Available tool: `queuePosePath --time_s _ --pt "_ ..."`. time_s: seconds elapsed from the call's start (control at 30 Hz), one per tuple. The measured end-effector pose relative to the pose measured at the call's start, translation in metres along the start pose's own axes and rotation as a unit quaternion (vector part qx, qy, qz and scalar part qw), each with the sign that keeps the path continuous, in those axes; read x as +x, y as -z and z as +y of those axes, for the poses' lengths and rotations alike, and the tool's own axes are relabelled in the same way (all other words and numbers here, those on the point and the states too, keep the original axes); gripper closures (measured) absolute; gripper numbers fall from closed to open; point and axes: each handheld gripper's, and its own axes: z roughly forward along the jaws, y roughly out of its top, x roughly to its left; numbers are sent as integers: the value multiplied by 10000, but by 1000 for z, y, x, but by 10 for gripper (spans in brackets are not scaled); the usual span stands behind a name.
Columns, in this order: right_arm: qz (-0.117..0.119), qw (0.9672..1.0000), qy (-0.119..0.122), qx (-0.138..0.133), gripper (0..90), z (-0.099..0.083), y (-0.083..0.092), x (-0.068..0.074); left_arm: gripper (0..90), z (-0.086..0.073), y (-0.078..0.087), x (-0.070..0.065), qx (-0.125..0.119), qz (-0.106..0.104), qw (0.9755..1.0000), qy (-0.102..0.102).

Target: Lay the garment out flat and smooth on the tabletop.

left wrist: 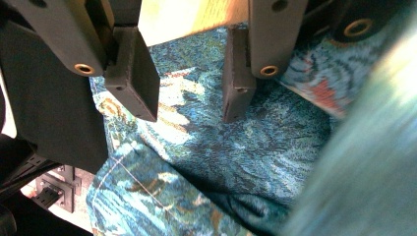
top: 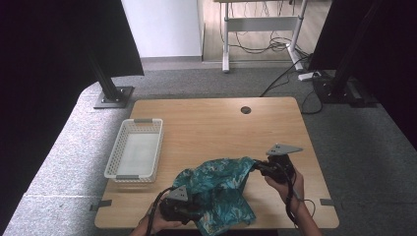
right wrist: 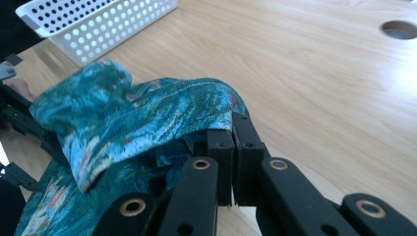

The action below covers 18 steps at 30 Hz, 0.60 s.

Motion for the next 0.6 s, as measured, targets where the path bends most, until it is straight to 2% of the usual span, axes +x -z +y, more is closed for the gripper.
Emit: queuePosePath --time_s 0.07,0.23,0.37,0.5,0.6 --pt "-47 10000 -27 -20 882 5 10 -2 579 0 0 1 0 -17 10000 12" --pt "-49 10000 -21 -66 881 13 22 -3 580 0 0 2 -24 -28 10000 55" --pt "-47 9999 -73 114 880 9 13 -3 579 -1 3 4 -32 8 10000 72" --pt "-55 9991 -328 274 879 -1 2 -11 579 -4 7 9 -62 31 9999 153" --pt "-51 9984 -396 395 876 -11 -7 -15 576 -4 8 11 -66 56 9998 179"
